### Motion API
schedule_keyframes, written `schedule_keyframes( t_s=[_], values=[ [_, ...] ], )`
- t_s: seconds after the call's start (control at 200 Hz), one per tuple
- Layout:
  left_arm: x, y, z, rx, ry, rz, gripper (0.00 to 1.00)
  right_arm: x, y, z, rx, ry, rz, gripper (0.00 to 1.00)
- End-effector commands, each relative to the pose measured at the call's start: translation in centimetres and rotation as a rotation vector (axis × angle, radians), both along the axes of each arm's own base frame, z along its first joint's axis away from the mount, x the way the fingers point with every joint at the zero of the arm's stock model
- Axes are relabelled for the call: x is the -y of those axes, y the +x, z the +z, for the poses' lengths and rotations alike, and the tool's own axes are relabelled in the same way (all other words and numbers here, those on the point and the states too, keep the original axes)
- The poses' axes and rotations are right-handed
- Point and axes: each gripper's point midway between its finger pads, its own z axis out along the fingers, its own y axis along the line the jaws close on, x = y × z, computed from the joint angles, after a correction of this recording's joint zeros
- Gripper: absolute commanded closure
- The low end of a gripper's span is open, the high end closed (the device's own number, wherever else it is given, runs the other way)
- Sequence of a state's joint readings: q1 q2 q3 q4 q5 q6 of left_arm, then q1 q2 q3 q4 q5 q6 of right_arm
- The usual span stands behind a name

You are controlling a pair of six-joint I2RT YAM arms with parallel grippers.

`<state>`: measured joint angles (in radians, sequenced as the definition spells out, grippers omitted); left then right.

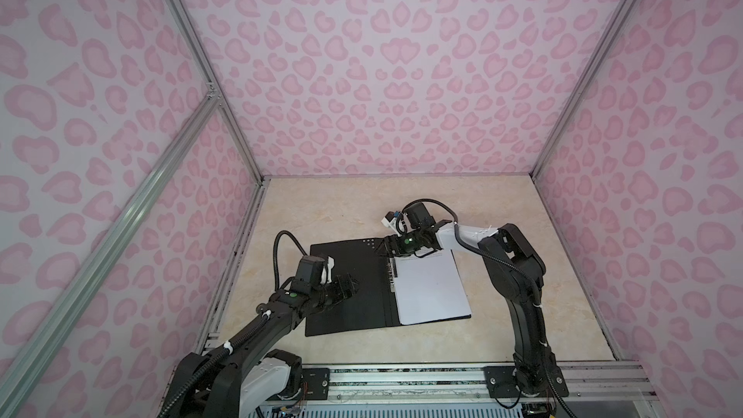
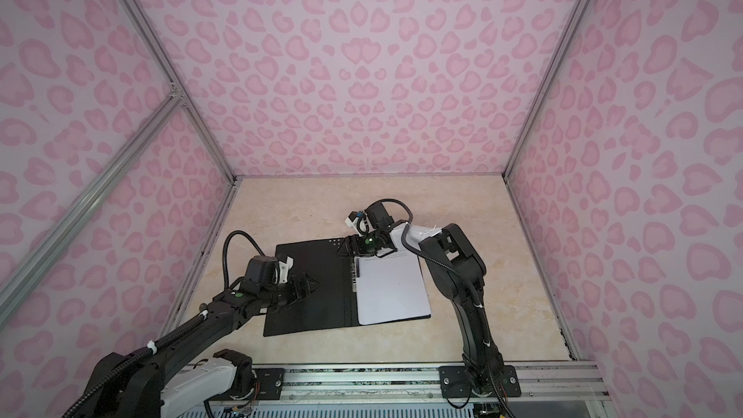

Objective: Put the files into the folder

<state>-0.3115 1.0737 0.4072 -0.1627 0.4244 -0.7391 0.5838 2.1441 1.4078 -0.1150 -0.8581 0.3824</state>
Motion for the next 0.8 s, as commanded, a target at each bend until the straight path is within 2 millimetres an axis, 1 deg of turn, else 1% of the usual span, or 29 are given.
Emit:
schedule_keyframes(
  t_s=[0.0,0.165,0.24,0.315,0.395,0.45,0.525,0.605,0.67,0.725,0.77,0.795],
  values=[
    [-0.1,0.4,0.4,0.016,0.009,0.001,0.14,-0.7,-1.0,1.5,-0.008,0.061,0.034,0.27],
    [-0.1,0.7,0.7,0.024,0.012,0.002,0.14,-0.4,-3.2,3.5,0.003,0.075,0.053,0.28],
    [-0.1,0.8,1.0,0.029,0.012,0.001,0.14,0.0,-5.3,3.8,-0.012,0.068,0.061,0.29],
    [-0.4,0.9,1.3,0.029,0.031,0.008,0.15,0.8,-7.4,3.9,-0.006,0.04,0.04,0.29],
    [-0.5,0.9,1.7,0.027,0.056,-0.006,0.14,2.0,-8.7,4.2,0.038,-0.019,0.0,0.29],
    [-0.5,0.9,1.8,0.028,0.068,-0.025,0.14,2.8,-8.7,4.5,0.083,-0.076,-0.036,0.32],
    [-0.5,1.2,1.7,0.031,0.083,-0.03,0.15,3.7,-8.2,5.0,0.114,-0.127,-0.087,0.33],
    [-0.5,1.5,1.7,0.029,0.091,-0.031,0.15,4.0,-7.9,5.6,0.123,-0.129,-0.129,0.35],
    [-0.4,1.6,1.9,0.032,0.084,-0.033,0.16,4.0,-8.0,5.6,0.099,-0.14,-0.137,0.37],
    [-0.4,1.6,2.0,0.035,0.082,-0.03,0.16,4.2,-8.0,5.8,0.085,-0.153,-0.152,0.43],
    [-0.4,1.7,2.2,0.041,0.082,-0.024,0.16,4.7,-7.8,6.1,0.09,-0.165,-0.188,0.45],
    [-0.5,1.7,2.2,0.041,0.084,-0.023,0.16,5.1,-7.6,6.3,0.099,-0.176,-0.21,0.49]
  ],
)
